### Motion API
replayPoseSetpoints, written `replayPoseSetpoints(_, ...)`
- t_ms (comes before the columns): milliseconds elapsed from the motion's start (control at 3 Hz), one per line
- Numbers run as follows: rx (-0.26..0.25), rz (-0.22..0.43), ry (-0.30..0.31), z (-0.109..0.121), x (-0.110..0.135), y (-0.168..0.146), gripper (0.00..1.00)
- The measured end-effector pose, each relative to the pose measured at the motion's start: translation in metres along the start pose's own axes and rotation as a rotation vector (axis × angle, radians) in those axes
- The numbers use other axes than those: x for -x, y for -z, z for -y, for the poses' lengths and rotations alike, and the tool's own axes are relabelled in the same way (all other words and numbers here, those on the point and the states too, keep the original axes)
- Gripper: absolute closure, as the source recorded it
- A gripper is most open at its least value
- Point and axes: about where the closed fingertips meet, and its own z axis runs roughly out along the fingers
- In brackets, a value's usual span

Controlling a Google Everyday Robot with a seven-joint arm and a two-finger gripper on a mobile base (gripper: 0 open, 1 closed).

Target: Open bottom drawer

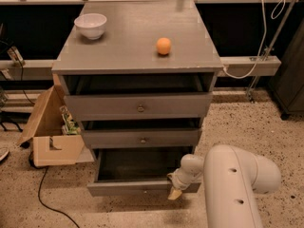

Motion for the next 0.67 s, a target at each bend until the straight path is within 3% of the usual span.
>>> replayPoseSetpoints(333, -0.011, -0.005, -0.01, -0.0013, -0.0003, 0.0076, 0.73)
replayPoseSetpoints(667, -0.037, -0.011, -0.021, 0.0012, -0.0042, 0.0168, 0.96)
